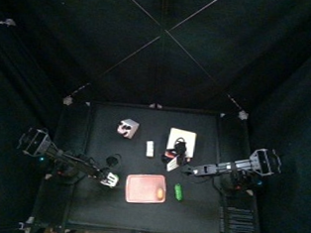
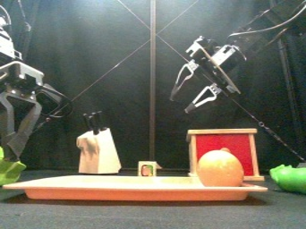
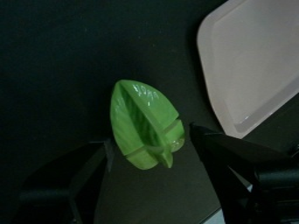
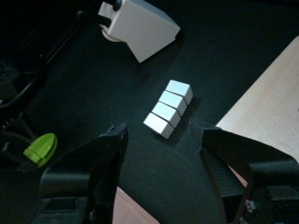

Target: Grab starfruit

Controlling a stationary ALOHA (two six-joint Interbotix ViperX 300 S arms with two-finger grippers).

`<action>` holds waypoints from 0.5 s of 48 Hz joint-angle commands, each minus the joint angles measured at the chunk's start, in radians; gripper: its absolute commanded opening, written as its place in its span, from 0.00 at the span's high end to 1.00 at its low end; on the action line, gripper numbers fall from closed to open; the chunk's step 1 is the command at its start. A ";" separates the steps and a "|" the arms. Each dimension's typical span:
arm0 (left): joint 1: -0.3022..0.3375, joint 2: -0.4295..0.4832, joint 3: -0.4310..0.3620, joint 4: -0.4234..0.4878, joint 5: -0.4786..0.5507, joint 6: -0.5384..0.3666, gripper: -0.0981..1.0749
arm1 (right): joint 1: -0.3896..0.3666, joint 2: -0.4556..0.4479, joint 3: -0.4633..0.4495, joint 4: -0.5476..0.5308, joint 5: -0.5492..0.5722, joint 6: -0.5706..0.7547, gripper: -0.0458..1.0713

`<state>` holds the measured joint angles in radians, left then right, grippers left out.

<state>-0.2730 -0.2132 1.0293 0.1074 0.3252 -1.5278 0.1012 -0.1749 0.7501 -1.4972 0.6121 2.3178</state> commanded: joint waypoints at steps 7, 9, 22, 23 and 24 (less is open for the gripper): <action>0.003 0.002 -0.008 -0.002 -0.008 0.002 0.08 | -0.002 -0.012 -0.009 -0.003 0.005 0.000 0.15; 0.003 0.003 -0.008 -0.002 -0.008 0.002 0.08 | 0.000 -0.012 -0.009 -0.003 0.005 0.000 0.15; 0.000 0.023 -0.008 -0.008 -0.008 0.003 0.09 | -0.002 -0.011 -0.009 -0.003 0.005 0.000 0.15; 0.002 0.023 -0.008 -0.008 -0.008 0.003 0.09 | -0.002 -0.012 -0.009 -0.003 0.005 0.000 0.15; 0.002 0.023 -0.008 -0.008 -0.008 0.003 0.10 | 0.000 -0.011 -0.009 -0.003 0.005 0.000 0.15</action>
<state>-0.2730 -0.1902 1.0308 0.1012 0.3206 -1.5263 0.1012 -0.1733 0.7501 -1.4972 0.6121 2.3194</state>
